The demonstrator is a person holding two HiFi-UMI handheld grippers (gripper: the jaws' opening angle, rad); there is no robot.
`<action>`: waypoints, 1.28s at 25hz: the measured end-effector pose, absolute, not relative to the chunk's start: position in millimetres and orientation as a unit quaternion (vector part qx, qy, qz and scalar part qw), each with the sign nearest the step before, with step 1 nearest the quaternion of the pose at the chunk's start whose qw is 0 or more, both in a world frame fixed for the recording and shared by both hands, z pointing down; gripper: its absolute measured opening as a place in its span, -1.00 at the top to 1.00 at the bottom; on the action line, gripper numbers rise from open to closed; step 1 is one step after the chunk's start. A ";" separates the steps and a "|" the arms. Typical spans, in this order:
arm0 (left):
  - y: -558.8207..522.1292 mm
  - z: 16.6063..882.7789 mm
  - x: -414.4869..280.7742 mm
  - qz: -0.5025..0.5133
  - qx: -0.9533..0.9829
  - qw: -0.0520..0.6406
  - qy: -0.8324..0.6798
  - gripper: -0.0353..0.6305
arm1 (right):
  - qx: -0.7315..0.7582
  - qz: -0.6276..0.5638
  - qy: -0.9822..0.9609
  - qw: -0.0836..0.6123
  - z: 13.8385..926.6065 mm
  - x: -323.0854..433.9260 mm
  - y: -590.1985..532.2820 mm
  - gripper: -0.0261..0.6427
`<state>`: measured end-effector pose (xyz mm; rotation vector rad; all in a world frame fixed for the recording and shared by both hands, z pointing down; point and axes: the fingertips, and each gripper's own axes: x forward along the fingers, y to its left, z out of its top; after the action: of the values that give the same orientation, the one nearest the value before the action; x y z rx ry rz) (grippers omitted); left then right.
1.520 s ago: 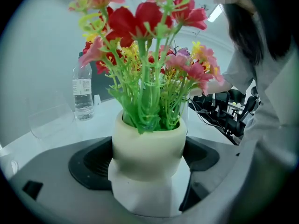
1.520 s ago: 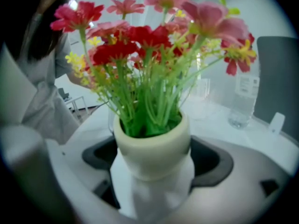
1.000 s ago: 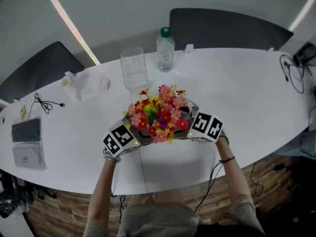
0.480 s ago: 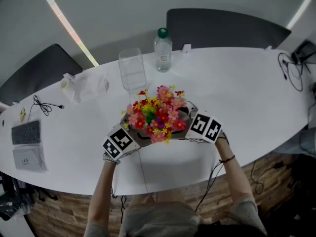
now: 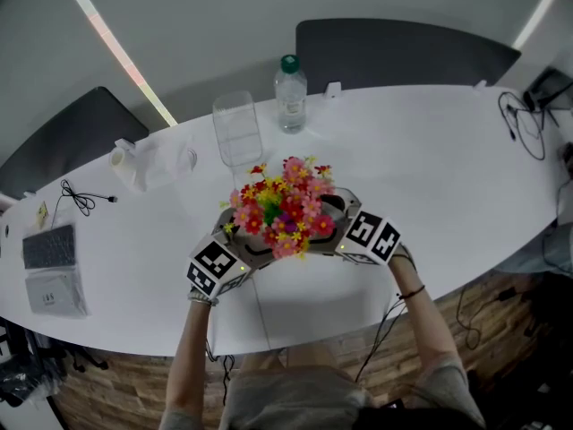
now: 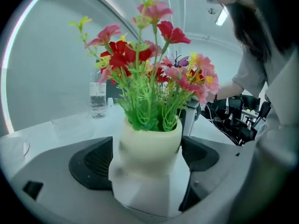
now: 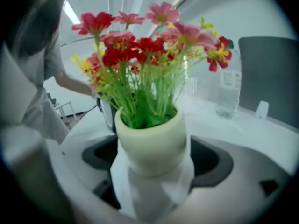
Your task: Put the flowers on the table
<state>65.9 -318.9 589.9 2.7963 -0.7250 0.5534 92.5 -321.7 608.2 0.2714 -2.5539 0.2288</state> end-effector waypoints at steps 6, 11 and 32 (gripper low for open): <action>-310.3 587.7 59.7 0.176 0.940 0.119 -0.268 -0.47 | 0.132 0.089 -0.952 0.262 597.8 100.4 -322.7 -0.48; -298.1 581.2 50.4 0.168 0.931 0.125 -0.299 -0.47 | 0.163 0.082 -0.948 0.260 591.1 111.6 -317.4 -0.48; -242.6 541.1 58.6 0.124 0.926 0.131 -0.333 -0.18 | 0.237 0.137 -0.948 0.161 545.6 117.0 -260.0 0.03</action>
<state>58.6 -242.6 541.1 2.6873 -0.9666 0.3588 117.0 -260.0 545.6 0.6780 -2.7071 0.3919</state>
